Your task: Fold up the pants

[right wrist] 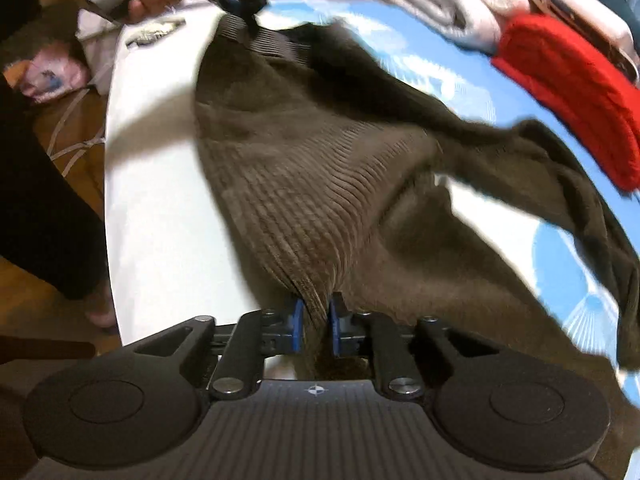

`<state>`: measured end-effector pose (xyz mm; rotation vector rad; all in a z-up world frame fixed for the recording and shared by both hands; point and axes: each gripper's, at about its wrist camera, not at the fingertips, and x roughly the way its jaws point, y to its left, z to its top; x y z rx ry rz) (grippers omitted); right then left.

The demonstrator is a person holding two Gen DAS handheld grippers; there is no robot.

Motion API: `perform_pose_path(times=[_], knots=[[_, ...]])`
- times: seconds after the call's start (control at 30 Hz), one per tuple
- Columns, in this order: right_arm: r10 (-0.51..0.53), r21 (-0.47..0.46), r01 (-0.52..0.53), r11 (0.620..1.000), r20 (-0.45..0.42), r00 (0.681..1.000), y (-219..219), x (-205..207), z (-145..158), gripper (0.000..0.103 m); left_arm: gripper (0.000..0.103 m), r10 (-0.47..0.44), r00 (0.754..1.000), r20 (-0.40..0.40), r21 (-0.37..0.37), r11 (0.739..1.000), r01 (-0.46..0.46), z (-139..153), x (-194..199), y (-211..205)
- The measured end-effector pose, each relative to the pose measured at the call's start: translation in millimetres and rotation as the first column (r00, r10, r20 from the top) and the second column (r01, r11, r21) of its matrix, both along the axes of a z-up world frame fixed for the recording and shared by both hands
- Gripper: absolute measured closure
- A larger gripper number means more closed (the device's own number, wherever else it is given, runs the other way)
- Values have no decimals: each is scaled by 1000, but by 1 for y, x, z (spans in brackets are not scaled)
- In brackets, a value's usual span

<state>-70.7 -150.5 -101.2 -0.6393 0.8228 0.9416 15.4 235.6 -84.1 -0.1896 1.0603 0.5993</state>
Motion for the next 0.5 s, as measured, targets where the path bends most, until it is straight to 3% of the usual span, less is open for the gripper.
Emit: perform_pose_path(times=[0.07, 0.17, 0.2, 0.23, 0.3, 0.37, 0.4, 0.43, 0.5], knots=[[-28, 30, 29, 999, -19, 999, -9, -5, 4, 86, 84, 18, 999, 44, 74, 997, -21, 13, -2, -6], [-176, 170, 181, 969, -43, 983, -45, 14, 27, 80, 81, 4, 985, 172, 66, 998, -16, 33, 3, -22], [-249, 219, 255, 942, -56, 967, -61, 24, 34, 78, 78, -19, 981, 192, 66, 998, 6, 34, 8, -30], [-353, 273, 361, 891, -79, 932, -85, 38, 40, 75, 77, -42, 979, 199, 70, 997, 28, 33, 15, -40], [-562, 333, 564, 756, -112, 820, -137, 63, 44, 73, 76, -75, 976, 202, 52, 996, 66, 29, 28, -59], [-783, 368, 780, 505, -183, 594, -208, 86, 38, 70, 76, -106, 972, 210, 2, 994, 108, 25, 47, -79], [-870, 361, 869, 338, -232, 435, -248, 94, 30, 70, 76, -119, 968, 220, -12, 992, 124, 23, 51, -87], [-916, 340, 921, 190, -277, 291, -284, 98, 19, 68, 76, -141, 962, 233, -16, 989, 149, 23, 58, -96], [-939, 282, 958, -43, -340, 58, -341, 101, -3, 68, 76, -195, 948, 250, 8, 980, 199, 21, 67, -115]])
